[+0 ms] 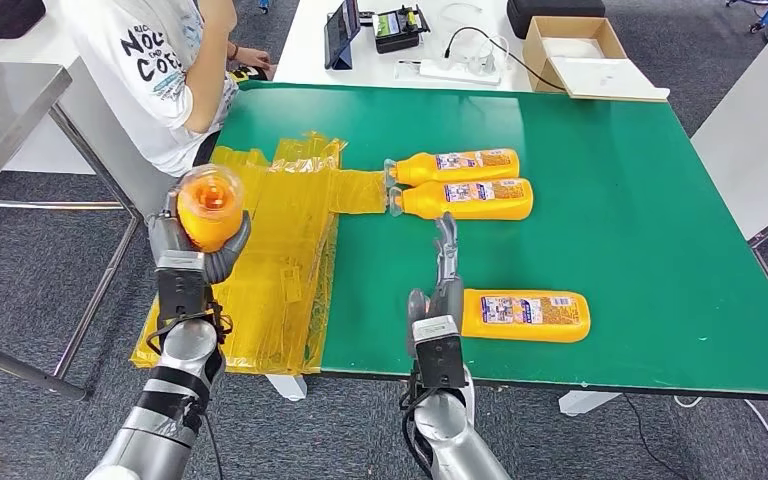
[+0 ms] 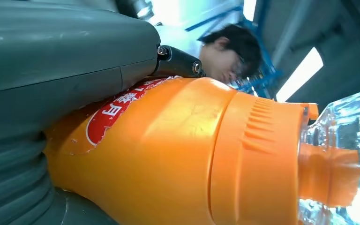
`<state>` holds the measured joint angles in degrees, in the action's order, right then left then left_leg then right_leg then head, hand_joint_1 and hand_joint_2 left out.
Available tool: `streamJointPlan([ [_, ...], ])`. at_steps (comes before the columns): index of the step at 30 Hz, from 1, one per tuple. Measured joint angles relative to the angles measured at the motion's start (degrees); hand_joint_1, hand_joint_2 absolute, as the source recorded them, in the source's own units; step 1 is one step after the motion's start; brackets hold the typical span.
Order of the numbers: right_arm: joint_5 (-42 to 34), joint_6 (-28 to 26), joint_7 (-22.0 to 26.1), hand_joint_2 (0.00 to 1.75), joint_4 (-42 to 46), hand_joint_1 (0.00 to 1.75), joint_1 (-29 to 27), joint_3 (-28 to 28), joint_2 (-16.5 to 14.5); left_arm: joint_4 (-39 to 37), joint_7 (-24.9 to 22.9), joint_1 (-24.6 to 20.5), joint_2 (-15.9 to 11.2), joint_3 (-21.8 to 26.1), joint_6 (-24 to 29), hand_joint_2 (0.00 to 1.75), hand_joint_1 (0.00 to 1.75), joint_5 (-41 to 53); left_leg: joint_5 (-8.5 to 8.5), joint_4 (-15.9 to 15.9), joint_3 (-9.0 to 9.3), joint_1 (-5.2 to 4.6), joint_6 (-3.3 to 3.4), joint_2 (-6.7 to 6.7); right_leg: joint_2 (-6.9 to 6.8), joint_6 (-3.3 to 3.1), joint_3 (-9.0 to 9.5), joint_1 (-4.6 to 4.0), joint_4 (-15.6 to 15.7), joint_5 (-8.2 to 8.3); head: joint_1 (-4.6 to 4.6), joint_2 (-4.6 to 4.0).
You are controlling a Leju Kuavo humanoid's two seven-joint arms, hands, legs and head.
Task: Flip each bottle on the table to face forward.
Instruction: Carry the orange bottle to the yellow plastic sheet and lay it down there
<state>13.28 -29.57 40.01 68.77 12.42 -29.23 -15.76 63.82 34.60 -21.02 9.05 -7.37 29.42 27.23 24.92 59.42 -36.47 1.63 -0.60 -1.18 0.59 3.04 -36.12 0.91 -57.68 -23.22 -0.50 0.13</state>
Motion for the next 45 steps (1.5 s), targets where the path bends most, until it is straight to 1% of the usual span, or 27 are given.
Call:
streamJointPlan([
  [4,-0.4,-2.1,0.1,1.75,7.6,0.0,-0.8,-0.9,0.6,-10.0,-3.2,-4.4,-2.2,-0.3,3.4,1.75,1.75,18.0,-0.05,0.0,0.01,0.0,-0.05,0.0,0.01,-0.01,0.0,0.0,0.0,0.03,0.0,0.0],
  [6,0.7,-4.0,0.1,1.75,10.3,0.0,-0.8,-1.7,1.0,-15.4,-4.4,-6.6,-3.3,-0.8,4.4,1.75,1.75,24.4,-0.06,0.0,0.02,0.0,-0.05,0.01,0.02,-0.01,0.0,0.0,0.0,0.04,0.0,0.0],
  [9,2.2,-6.2,0.1,1.75,12.5,0.0,-0.7,-3.0,1.5,-22.4,-6.4,-9.4,-4.7,-1.7,4.2,1.75,1.75,29.9,-0.07,0.0,0.02,0.0,-0.06,0.02,0.02,0.0,0.0,0.0,0.0,0.04,0.0,0.0],
  [13,1.8,-7.0,0.1,1.75,13.7,0.0,-0.6,-4.3,2.0,-29.0,-9.1,-12.3,-6.7,-3.4,2.3,1.75,1.75,35.8,-0.08,0.0,0.02,0.01,-0.07,0.01,0.02,-0.01,0.0,-0.01,0.0,0.04,0.0,0.0],
  [18,1.2,-7.4,0.1,1.75,14.8,0.0,-0.4,-5.3,2.5,-33.5,-10.4,-14.7,-7.9,-4.9,-1.1,1.75,1.75,38.1,-0.08,0.0,0.0,0.01,-0.07,0.01,0.02,-0.01,-0.01,-0.01,0.0,0.03,0.01,0.0],
  [24,0.1,-7.4,0.1,1.75,15.2,0.0,-0.4,-5.5,2.6,-36.1,-11.5,-16.2,-8.1,-5.7,-5.2,1.75,1.75,39.2,-0.08,0.0,0.0,0.01,-0.07,0.0,0.02,-0.01,0.0,0.0,0.0,0.03,0.01,0.0],
  [27,-0.3,-7.0,0.1,1.75,15.2,0.0,-0.4,-5.5,2.6,-37.4,-11.9,-17.1,-8.2,-6.0,-8.8,1.75,1.75,39.6,-0.08,0.0,0.0,0.01,-0.08,0.0,0.02,-0.01,0.0,-0.01,0.0,0.03,0.0,0.0],
  [31,-0.3,-5.6,0.1,1.75,15.1,0.0,-0.4,-5.4,2.6,-39.0,-12.2,-18.3,-8.3,-6.5,-15.9,1.75,1.75,40.0,-0.08,0.0,0.0,0.02,-0.08,0.0,0.02,-0.01,0.0,-0.01,0.0,0.03,0.0,0.0],
  [33,-0.3,-4.9,0.1,1.75,14.9,0.0,-0.4,-5.3,2.6,-39.6,-12.1,-18.7,-8.5,-6.9,-18.6,1.75,1.75,40.4,-0.08,0.0,0.0,0.02,-0.08,0.0,0.02,-0.01,0.0,-0.01,0.0,0.03,0.0,0.0],
  [38,-0.4,-3.7,0.1,1.75,14.1,0.0,-0.4,-5.2,2.6,-40.7,-11.6,-19.8,-8.6,-7.9,-21.8,1.75,1.73,40.7,-0.08,0.0,0.0,0.01,-0.08,-0.01,0.01,-0.01,0.01,0.0,0.0,0.03,0.0,0.0],
  [39,-0.4,-3.6,0.1,1.75,13.9,0.0,-0.4,-5.1,2.6,-40.8,-11.6,-19.9,-8.6,-7.9,-22.1,1.75,1.59,40.7,-0.08,0.0,0.0,0.01,-0.08,-0.01,0.01,-0.01,0.02,0.0,0.0,0.03,0.0,0.0],
  [42,-0.5,-3.4,0.1,1.75,13.4,0.0,-0.4,-5.1,2.6,-41.3,-11.5,-20.3,-8.6,-8.4,-23.7,1.75,0.3,40.8,-0.08,0.0,0.02,0.01,-0.08,-0.01,0.01,-0.01,0.03,0.0,0.0,0.03,0.01,0.0],
  [43,-0.6,-3.4,0.1,1.75,13.3,0.0,-0.4,-5.1,2.6,-41.5,-11.5,-20.3,-8.6,-8.6,-24.6,1.75,0.0,40.8,-0.09,0.0,0.02,0.01,-0.08,-0.01,0.01,-0.01,0.03,0.0,0.0,0.04,0.01,0.0],
  [45,-0.9,-3.6,0.1,1.75,13.3,0.0,-0.4,-5.1,2.6,-41.8,-11.5,-20.2,-8.6,-8.9,-26.3,1.75,0.0,40.6,-0.09,0.0,0.03,0.01,-0.08,-0.01,0.02,-0.01,0.03,-0.01,0.0,0.04,0.01,0.0],
])
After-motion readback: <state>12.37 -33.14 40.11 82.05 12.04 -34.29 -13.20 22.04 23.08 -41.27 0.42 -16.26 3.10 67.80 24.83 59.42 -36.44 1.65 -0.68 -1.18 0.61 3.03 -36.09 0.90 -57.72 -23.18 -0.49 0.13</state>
